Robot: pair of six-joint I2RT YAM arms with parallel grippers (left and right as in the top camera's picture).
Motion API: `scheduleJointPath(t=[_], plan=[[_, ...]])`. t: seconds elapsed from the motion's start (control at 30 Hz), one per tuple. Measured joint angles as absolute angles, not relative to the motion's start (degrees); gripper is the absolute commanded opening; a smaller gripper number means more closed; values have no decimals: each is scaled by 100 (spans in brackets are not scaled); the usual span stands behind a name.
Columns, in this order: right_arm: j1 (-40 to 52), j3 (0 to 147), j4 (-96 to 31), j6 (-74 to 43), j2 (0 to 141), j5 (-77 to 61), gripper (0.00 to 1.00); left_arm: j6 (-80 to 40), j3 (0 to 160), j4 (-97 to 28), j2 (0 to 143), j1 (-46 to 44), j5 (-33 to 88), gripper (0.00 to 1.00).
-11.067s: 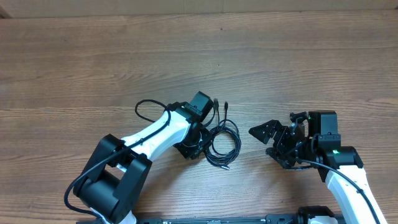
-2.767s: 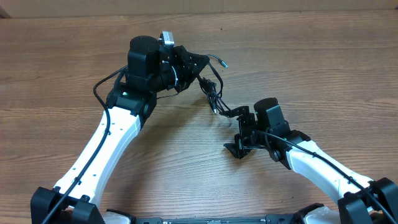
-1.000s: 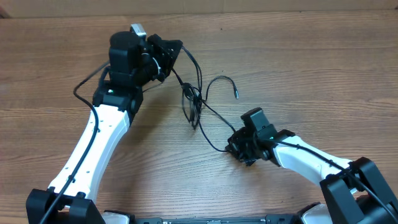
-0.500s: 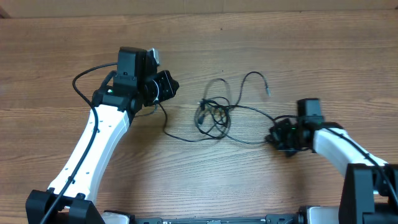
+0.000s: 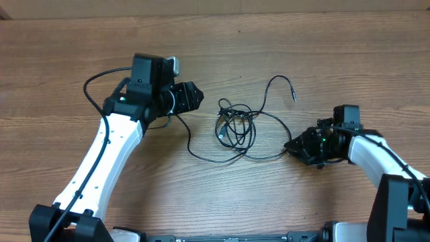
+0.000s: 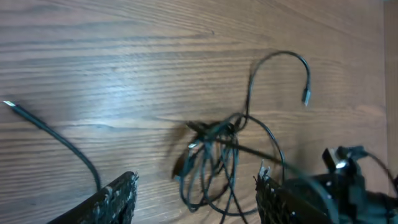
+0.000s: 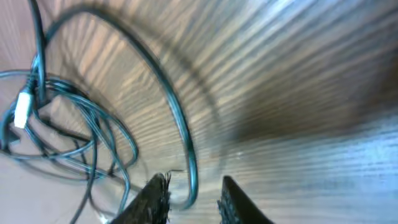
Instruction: Untangle cables
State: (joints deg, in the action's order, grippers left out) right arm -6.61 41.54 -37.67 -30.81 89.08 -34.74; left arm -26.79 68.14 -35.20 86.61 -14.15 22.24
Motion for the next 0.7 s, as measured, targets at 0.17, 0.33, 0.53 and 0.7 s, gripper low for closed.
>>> scheduleJointPath(t=[0.17,0.33,0.53,0.7], plan=[[-635,5463,-4945,-2591,8838,-3354,45,-2679,6814,-3516,8661,-1850,2025,69],[-622,6200,-5586,-2366,8713,-3168,100,-2676,6814,-3476,8661,-2108,1863,73],[-622,6595,-6027,-2064,8689,-3107,100,-3607,6814,-3470,8663,-2335,1796,79],[-622,6600,-6248,-1977,8442,-3107,100,-4394,6814,-2954,8788,-2530,1446,45]])
